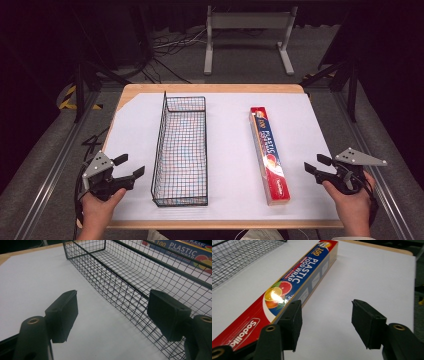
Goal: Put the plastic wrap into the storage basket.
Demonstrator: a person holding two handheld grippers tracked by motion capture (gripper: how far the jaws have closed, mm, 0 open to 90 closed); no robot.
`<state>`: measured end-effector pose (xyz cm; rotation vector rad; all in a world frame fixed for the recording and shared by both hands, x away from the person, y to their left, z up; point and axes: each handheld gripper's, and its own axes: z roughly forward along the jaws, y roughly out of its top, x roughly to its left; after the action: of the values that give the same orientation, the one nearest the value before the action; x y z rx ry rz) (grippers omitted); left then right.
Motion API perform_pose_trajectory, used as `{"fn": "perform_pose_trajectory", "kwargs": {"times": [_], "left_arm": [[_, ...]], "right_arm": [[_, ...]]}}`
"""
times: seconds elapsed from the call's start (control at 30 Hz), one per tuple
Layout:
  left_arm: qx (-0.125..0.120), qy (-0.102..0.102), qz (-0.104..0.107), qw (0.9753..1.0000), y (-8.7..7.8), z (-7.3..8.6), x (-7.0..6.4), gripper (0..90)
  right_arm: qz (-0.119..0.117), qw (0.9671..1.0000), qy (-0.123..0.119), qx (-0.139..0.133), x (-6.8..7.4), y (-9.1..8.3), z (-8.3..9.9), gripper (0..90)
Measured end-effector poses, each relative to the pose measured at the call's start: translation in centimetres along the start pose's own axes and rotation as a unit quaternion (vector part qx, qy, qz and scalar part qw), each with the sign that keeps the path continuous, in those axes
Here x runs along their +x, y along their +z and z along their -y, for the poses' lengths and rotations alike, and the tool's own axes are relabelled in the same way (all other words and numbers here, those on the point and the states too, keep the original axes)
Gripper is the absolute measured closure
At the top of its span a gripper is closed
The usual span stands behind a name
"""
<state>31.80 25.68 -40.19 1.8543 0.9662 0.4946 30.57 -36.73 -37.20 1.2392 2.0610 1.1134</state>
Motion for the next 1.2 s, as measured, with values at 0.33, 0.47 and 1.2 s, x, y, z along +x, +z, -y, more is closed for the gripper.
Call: {"fn": "perform_pose_trajectory", "kwargs": {"times": [0.33, 0.47, 1.2], "left_arm": [[-0.002, -0.004, -0.002, 1.0, -0.1, 0.0, 0.1, 25.5], [-0.004, -0.01, -0.001, 0.9999, -0.1, 0.1, 0.1, 25.5], [-0.01, -0.008, -0.002, 0.9999, -0.1, 0.1, 0.3, 24.1]], "right_arm": [[0.007, 0.9998, 0.015, 0.009, -0.5, 0.1, -0.3, 38.4], [-0.007, 0.9995, 0.026, -0.018, -0.7, 0.2, -0.5, 37.6], [-0.048, 0.9973, 0.035, 0.042, 3.8, 4.0, -6.0, 39.2]]}}
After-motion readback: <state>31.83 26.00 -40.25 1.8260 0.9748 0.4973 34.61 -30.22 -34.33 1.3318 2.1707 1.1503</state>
